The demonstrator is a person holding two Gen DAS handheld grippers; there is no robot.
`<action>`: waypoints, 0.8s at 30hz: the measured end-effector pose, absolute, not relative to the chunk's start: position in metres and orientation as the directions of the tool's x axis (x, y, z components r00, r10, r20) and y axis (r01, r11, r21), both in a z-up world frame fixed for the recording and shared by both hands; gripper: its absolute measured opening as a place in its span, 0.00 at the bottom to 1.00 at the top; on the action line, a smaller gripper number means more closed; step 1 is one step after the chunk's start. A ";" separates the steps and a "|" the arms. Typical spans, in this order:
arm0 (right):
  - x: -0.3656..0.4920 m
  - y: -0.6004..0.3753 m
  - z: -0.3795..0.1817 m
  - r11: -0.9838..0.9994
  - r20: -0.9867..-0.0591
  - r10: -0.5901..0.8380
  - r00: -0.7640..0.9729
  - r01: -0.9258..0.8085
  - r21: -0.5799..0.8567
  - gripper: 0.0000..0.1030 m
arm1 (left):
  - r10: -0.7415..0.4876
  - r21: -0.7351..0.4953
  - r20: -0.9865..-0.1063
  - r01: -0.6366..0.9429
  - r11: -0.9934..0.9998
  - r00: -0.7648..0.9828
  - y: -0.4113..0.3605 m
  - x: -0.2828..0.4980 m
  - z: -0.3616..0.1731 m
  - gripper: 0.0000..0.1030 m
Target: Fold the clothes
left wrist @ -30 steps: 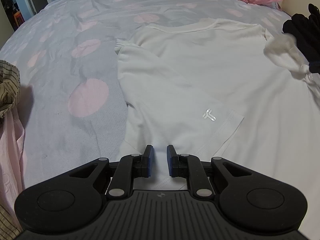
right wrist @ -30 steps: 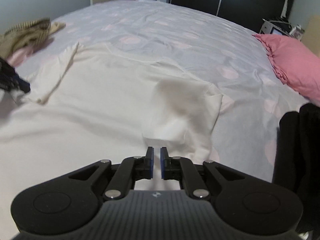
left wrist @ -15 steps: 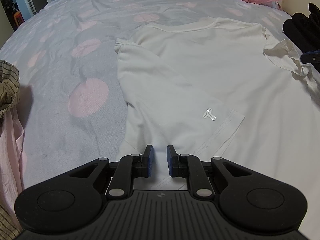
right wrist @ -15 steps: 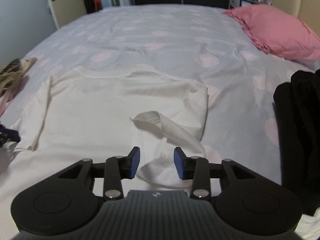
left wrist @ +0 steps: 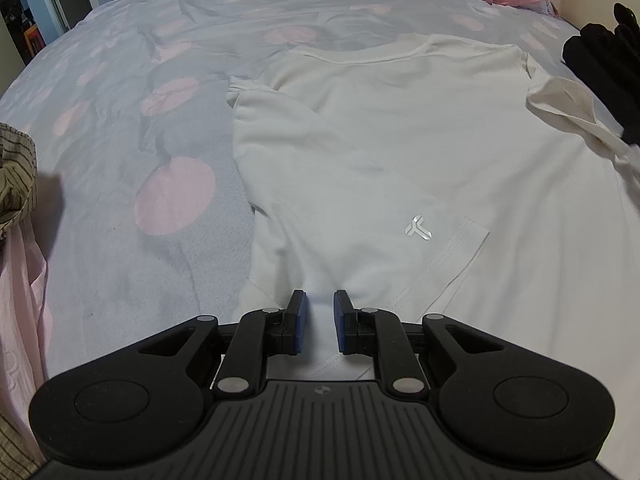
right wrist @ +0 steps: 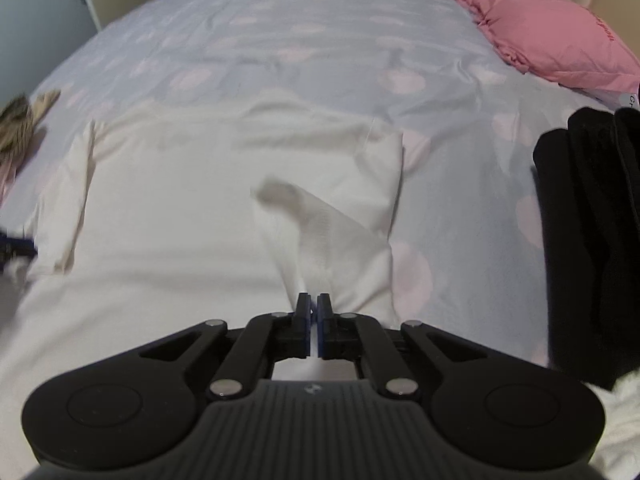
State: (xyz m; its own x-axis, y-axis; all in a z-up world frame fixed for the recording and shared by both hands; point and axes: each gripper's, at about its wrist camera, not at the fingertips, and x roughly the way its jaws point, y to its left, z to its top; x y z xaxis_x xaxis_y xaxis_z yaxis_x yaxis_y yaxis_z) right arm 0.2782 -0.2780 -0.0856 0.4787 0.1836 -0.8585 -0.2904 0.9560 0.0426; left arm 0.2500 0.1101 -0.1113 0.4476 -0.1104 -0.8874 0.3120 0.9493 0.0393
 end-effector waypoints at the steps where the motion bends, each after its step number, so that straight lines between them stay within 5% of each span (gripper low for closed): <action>1: 0.274 -0.278 -0.087 0.951 -0.861 0.185 0.473 -0.307 0.036 0.03 | -0.109 0.042 -0.887 0.313 0.949 0.448 0.110 0.250 -0.112 0.13; 11: 0.256 -0.268 -0.097 0.895 -0.881 0.232 0.413 -0.445 0.026 0.09 | -0.110 0.039 -0.888 0.312 0.949 0.446 0.108 0.251 -0.110 0.13; 24: 0.322 -0.274 -0.085 0.971 -0.780 0.210 0.590 -0.220 0.095 0.09 | -0.143 -0.015 -0.860 0.257 0.966 0.490 0.120 0.260 -0.098 0.13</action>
State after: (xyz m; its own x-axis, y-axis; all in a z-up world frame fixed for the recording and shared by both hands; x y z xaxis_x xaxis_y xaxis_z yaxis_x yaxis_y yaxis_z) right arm 0.3218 -0.2743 -0.0850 0.5897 0.2097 -0.7800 -0.2197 0.9709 0.0949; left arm 0.2602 0.1198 -0.0980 0.4896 -0.1432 -0.8601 0.2569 0.9663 -0.0147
